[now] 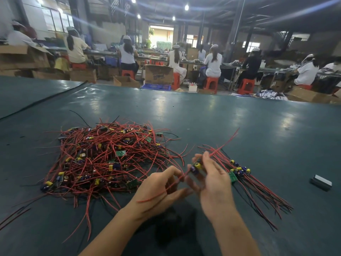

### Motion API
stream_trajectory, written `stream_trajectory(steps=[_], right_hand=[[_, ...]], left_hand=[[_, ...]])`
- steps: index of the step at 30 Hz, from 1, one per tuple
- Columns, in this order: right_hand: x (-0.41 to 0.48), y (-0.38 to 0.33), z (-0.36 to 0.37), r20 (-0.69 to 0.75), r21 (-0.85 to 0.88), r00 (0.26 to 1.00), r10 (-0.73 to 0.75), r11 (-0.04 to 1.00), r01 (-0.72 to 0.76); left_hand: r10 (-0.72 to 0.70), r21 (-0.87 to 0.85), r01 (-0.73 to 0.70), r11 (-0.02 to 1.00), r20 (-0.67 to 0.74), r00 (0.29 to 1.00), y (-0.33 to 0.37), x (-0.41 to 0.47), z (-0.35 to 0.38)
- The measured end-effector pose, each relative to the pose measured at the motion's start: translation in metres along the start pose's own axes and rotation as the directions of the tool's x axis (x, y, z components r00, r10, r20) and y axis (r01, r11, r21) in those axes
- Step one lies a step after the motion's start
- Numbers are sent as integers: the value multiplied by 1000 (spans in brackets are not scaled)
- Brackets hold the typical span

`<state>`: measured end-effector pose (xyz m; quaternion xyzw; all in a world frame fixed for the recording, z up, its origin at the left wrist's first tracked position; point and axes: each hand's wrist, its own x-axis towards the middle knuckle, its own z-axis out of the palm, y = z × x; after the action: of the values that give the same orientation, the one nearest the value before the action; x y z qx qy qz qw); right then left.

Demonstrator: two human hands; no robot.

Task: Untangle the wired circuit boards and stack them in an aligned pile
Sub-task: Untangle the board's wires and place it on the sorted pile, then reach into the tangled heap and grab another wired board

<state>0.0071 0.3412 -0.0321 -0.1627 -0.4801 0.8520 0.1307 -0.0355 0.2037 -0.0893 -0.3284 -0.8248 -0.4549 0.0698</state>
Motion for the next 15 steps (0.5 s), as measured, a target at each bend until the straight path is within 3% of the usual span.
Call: stream_trajectory(steps=[3, 5, 7, 9, 11, 13, 15], right_hand=[[16, -37, -20, 13, -55, 1000, -8, 998, 9], [28, -63, -33, 22, -246, 1000, 10, 969, -5], [42, -84, -44, 9, -496, 1000, -2, 868, 6], [58, -97, -53, -8, -747, 997, -73, 664, 42], [74, -98, -64, 38, -935, 986, -162, 343, 93], [84, -92, -72, 90, -993, 982, -163, 57, 101], [89, -80, -80, 80, -992, 988, -130, -110, 66]], left_hand=[[48, 171, -48, 984, 4, 999, -3, -2, -2], [57, 198, -56, 979, -1, 998, -2, -2, -3], [71, 202, -69, 977, -5, 997, -1, -2, -3], [82, 201, -79, 976, -4, 997, 2, -3, -3], [84, 196, -82, 977, -4, 996, 3, -3, -4], [81, 191, -78, 978, -6, 997, 4, -3, -4], [81, 194, -79, 978, -5, 997, 4, -4, -4]])
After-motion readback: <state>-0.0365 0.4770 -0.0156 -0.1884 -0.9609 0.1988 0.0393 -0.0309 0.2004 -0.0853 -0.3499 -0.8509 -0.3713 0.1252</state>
